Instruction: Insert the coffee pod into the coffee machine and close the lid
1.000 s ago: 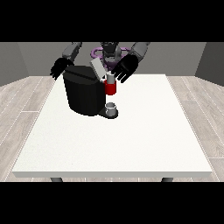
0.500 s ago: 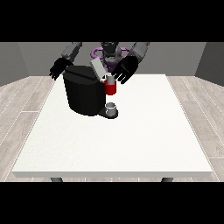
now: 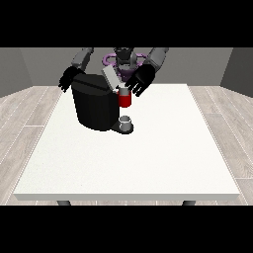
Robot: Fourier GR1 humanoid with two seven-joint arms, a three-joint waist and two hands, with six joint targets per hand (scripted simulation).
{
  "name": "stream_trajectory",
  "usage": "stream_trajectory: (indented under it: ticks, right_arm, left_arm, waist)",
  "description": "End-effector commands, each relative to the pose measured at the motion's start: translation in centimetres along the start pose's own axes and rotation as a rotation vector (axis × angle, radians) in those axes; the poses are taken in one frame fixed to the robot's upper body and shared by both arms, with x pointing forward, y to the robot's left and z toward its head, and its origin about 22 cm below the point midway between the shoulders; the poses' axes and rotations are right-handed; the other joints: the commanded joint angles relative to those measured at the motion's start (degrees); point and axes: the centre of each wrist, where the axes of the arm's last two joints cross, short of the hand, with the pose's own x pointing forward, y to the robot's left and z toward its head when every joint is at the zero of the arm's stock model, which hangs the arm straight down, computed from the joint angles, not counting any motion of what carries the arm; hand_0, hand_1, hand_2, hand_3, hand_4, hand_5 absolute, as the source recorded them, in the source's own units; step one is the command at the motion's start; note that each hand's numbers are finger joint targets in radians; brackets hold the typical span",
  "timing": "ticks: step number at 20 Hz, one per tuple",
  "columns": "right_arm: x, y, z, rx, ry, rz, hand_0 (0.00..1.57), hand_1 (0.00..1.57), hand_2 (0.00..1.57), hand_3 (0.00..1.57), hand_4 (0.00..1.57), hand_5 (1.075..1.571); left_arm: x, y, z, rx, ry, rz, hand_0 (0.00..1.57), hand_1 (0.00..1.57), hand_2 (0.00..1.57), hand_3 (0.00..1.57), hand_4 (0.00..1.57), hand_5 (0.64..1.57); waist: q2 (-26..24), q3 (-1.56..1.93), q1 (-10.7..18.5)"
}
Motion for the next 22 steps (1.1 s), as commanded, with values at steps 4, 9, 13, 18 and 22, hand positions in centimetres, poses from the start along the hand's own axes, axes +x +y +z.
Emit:
stream_trajectory:
  ticks: [4, 9, 13, 18, 22]
  right_arm:
    - [1.3, -1.5, -1.2, 0.006, -0.032, -0.008, 0.00, 0.00, 0.00, 0.00, 0.38, 1.571]
    - [0.5, -0.1, -0.6, 0.004, -0.037, 0.004, 0.00, 0.00, 0.00, 0.00, 0.44, 1.571]
    - [-0.6, -0.5, -0.2, -0.044, -0.052, -0.015, 0.00, 0.00, 0.00, 0.00, 0.46, 1.571]
    - [-0.1, -0.7, -0.3, -0.018, -0.043, 0.003, 0.00, 0.00, 0.00, 0.00, 0.46, 1.571]
    - [0.7, -0.2, -0.7, -0.032, -0.017, 0.001, 0.00, 0.00, 0.00, 0.00, 0.42, 1.571]
  left_arm:
    - [0.1, 2.6, 0.0, 0.028, 0.002, -0.023, 1.13, 1.13, 1.17, 1.03, 0.44, 1.571]
    - [0.4, 0.6, -0.2, 0.010, -0.022, -0.050, 1.09, 1.09, 1.13, 0.96, 0.40, 1.571]
    - [-0.5, 3.1, 0.4, 0.006, -0.032, -0.071, 1.06, 1.06, 1.12, 0.96, 0.37, 1.571]
    - [-0.4, 2.2, 0.3, -0.028, -0.033, -0.075, 1.02, 1.02, 1.09, 0.90, 0.37, 1.571]
    - [-0.6, 1.4, 0.3, -0.079, -0.049, -0.130, 0.00, 0.00, 0.00, 0.00, 0.00, 1.571]
  waist:
    - [2.21, -0.04, -1.44]
    - [1.29, -0.04, 0.32]
    - [2.45, -0.03, 1.62]
    - [1.25, -0.04, 1.00]
    - [0.86, -0.04, 0.64]
